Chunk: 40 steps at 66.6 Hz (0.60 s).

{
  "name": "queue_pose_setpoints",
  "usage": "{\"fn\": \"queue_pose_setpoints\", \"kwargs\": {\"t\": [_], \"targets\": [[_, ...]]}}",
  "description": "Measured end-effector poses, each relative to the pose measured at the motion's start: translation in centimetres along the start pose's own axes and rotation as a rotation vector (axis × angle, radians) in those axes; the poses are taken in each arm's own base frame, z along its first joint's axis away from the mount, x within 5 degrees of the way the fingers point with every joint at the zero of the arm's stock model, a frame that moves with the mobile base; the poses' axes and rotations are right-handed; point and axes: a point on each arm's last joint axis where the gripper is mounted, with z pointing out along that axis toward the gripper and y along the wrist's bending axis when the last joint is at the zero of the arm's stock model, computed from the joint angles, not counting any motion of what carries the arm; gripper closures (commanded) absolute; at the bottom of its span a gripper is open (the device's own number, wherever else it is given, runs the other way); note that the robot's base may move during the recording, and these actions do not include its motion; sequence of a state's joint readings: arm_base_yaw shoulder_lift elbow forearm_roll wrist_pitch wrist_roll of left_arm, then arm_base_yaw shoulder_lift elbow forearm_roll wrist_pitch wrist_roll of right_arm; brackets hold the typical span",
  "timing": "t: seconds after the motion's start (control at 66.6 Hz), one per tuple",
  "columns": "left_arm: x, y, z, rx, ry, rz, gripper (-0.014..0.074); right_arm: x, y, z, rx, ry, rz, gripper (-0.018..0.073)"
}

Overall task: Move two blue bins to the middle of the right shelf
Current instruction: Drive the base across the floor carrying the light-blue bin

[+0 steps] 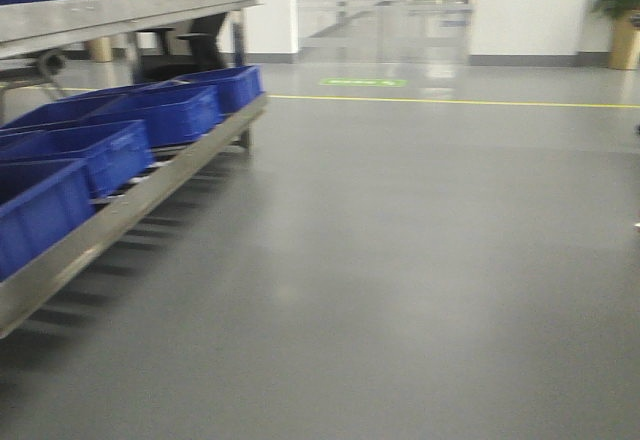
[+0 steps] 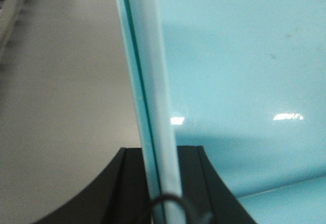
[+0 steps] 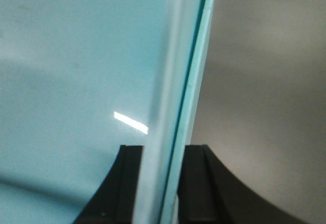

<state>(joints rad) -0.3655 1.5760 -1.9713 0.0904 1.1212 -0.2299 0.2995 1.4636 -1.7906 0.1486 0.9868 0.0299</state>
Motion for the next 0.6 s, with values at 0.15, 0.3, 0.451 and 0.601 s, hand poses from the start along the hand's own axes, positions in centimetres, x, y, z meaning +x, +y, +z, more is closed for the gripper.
{"fn": "queue_pose_setpoints", "kwargs": {"t": [0.15,0.3,0.451,0.601], "targets": [[0.00,0.00,0.00,0.000,0.000,0.000,0.0708,0.02,0.00,0.00,0.000,0.002,0.000,0.0712],[0.00,0.00,0.00,0.000,0.000,0.000,0.0708,0.02,0.00,0.00,0.000,0.002,0.000,0.0712],[0.00,0.00,0.00,0.000,0.000,0.000,0.0708,0.03,0.00,0.00,0.000,0.004,0.000,0.0712],[0.00,0.00,0.00,0.000,0.000,0.000,0.0708,0.03,0.00,0.00,0.000,0.004,0.000,0.0712]]}}
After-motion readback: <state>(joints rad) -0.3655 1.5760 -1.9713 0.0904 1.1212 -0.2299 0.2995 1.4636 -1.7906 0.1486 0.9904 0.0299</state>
